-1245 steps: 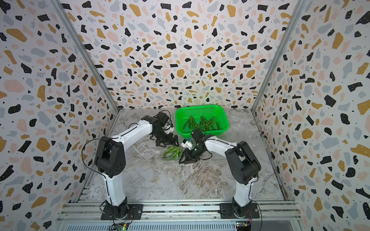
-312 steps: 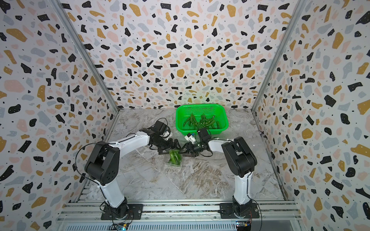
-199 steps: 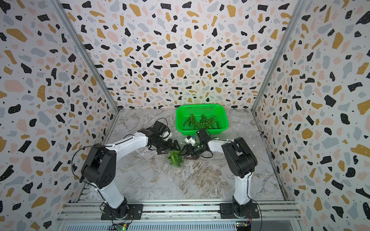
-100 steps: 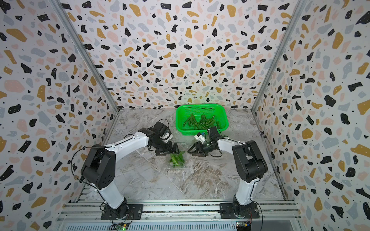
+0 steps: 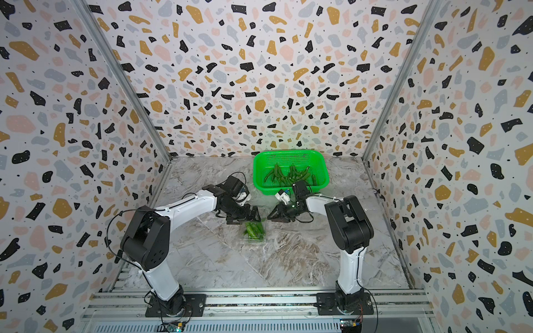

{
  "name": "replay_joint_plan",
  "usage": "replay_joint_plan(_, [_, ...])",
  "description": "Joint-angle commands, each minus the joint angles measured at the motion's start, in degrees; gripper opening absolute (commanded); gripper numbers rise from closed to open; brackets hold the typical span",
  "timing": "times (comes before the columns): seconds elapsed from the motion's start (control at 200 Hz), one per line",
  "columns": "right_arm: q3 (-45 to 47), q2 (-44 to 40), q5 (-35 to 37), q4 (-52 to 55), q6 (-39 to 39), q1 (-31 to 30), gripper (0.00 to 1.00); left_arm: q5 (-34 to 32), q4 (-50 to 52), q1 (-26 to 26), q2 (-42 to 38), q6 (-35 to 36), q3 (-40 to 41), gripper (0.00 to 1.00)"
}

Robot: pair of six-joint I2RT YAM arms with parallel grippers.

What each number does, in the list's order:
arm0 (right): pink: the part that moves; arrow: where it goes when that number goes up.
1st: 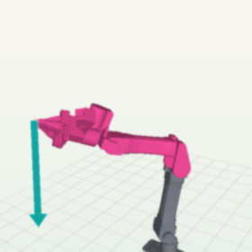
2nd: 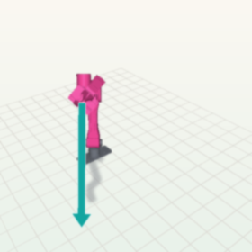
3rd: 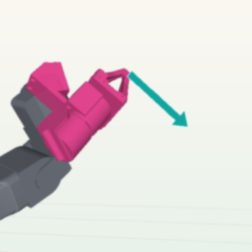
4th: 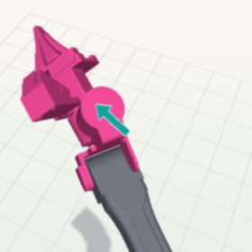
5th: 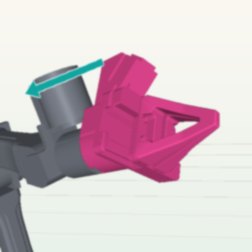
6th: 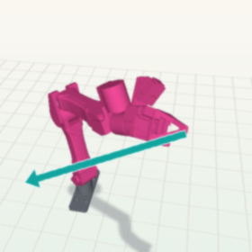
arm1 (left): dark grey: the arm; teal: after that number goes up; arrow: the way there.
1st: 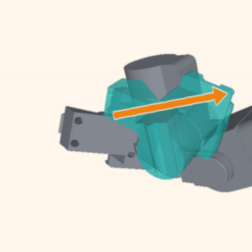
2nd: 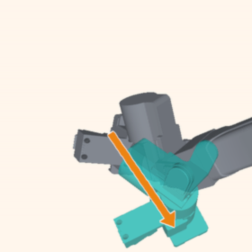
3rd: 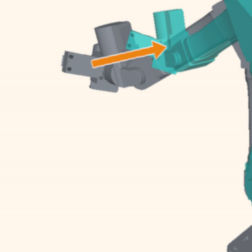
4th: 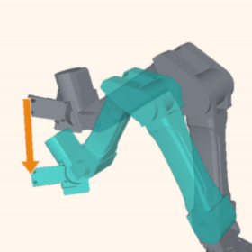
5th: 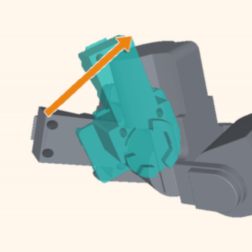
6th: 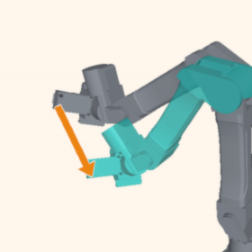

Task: Take small green peppers out of containers
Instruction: Open the packing box at the center of the board.

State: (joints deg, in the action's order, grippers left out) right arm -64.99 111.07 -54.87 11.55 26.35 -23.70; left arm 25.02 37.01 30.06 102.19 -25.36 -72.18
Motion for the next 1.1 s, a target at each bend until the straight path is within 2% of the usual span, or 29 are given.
replay_joint_plan(0.0, [-1.1, 0.1, 0.7, -0.1, -0.5, -1.6, 0.29, 2.2, -2.2, 0.5, 0.9, -0.5, -1.9, 1.00])
replay_joint_plan(0.115, [-1.3, 0.5, 0.7, -0.5, -0.5, -2.6, 0.21, 3.4, -3.0, 0.5, 1.5, -0.8, -1.9, 1.00])
replay_joint_plan(0.245, [-1.7, 1.0, -0.6, -2.1, 0.0, -3.9, 0.21, 6.5, -6.0, 0.6, 1.8, -3.0, -1.7, 1.00])
replay_joint_plan(0.446, [-1.2, 0.7, -4.3, -7.1, 2.2, -5.4, 0.31, 10.9, -11.9, 0.6, 1.1, -9.3, -1.7, 1.00])
replay_joint_plan(0.781, [0.4, -0.3, -6.4, -8.9, 2.5, -5.5, 0.48, 10.0, -10.8, 0.6, 0.6, -7.5, 0.8, 1.00])
replay_joint_plan(0.871, [1.3, -0.9, -5.6, -9.2, 2.9, -5.3, 0.50, 8.5, -9.2, 0.6, 0.1, -6.0, 1.2, 1.00])
replay_joint_plan(0.946, [0.9, -1.6, -2.0, -5.6, 1.8, -5.3, 0.47, 6.5, -7.1, 0.6, -0.4, -4.9, 1.1, 1.00])
replay_joint_plan(1.096, [0.8, -3.4, 6.0, 2.3, -0.7, -4.9, 0.28, -1.5, 0.5, 0.6, -1.8, -2.4, 0.0, 0.99])
